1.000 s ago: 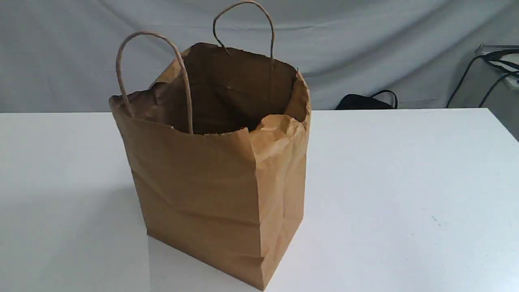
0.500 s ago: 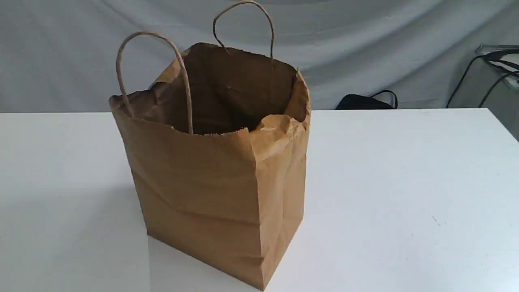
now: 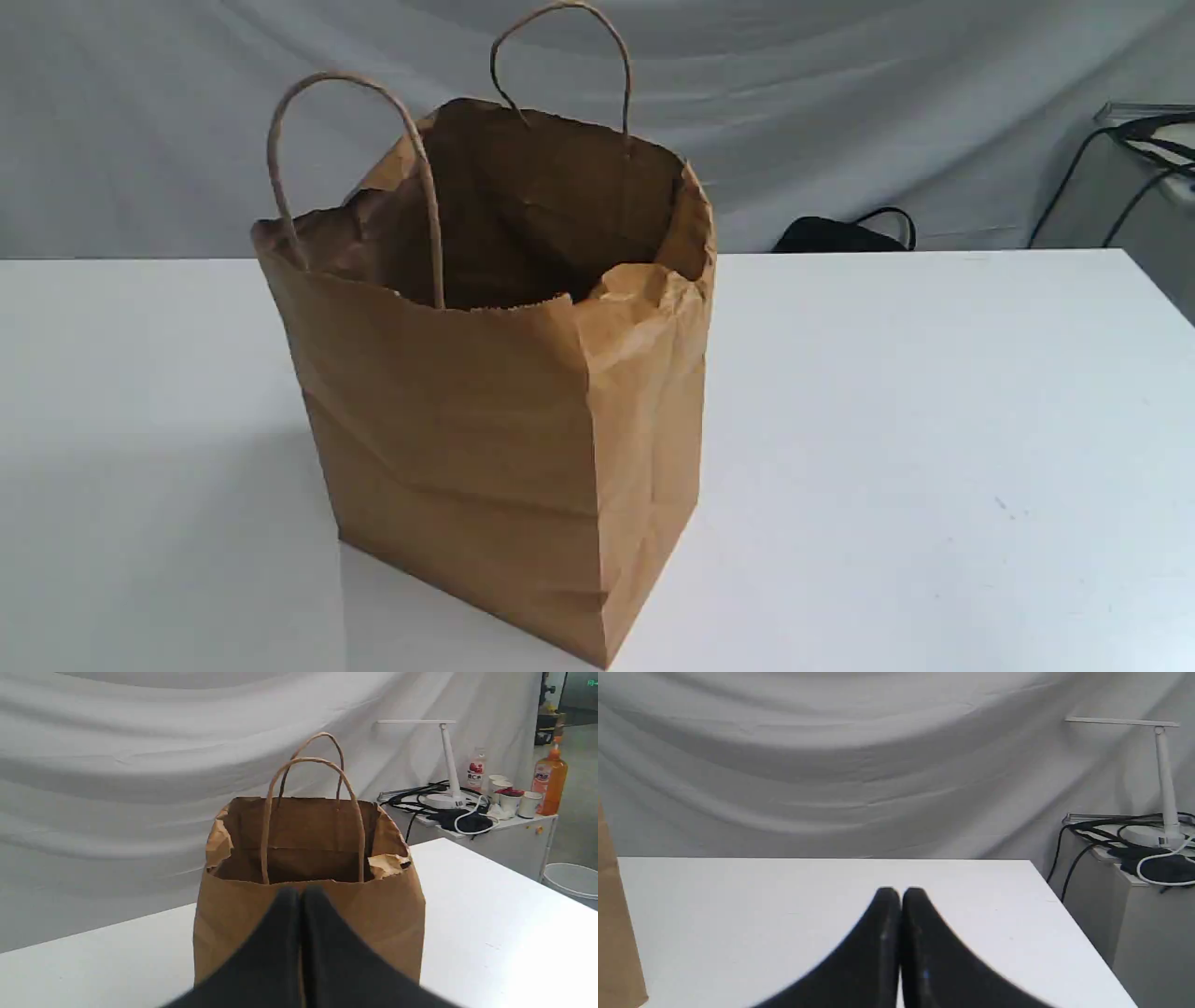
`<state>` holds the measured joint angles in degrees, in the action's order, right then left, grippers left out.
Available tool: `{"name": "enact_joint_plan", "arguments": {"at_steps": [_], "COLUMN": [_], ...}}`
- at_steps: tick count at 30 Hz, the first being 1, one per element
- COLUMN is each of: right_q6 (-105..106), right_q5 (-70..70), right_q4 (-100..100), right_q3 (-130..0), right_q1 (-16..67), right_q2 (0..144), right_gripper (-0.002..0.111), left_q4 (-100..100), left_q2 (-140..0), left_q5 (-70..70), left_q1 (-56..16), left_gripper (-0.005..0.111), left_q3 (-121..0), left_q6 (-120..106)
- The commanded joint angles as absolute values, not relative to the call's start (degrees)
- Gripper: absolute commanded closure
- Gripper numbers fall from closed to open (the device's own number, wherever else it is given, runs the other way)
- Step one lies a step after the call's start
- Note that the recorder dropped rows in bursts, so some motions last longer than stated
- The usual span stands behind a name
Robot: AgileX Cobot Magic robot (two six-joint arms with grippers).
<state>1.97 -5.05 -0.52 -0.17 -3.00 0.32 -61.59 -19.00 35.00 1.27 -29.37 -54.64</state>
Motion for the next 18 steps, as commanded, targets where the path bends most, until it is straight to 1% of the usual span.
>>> {"name": "enact_joint_plan", "arguments": {"at_steps": [1, 4, 11, 18], "right_q6": [2.1, 2.1, 1.6, 1.6], "right_q5": [-5.3, -5.3, -5.3, -5.3], "right_q4": [-0.8, -0.8, -0.8, -0.8], "right_q3": [0.0, 0.0, 0.0, 0.0], "right_q1": [-3.4, -3.4, -3.4, -3.4], "right_q2": [0.0, 0.0, 0.0, 0.0], "right_gripper": [0.108, 0.108, 0.108, 0.108], "left_q4": [-61.8, -61.4, -50.6, -50.5], "left_q2": [-18.7, -18.7, -18.0, -7.9], "left_q5": [34.8, 34.8, 32.3, 15.8], "left_q1": [1.4, 1.4, 2.2, 4.6], "left_gripper": [0.107, 0.107, 0.107, 0.107], "left_q3": [-28.9, -28.9, -27.5, -15.8], "left_q6": [-54.1, -54.1, -56.0, -58.5]}}
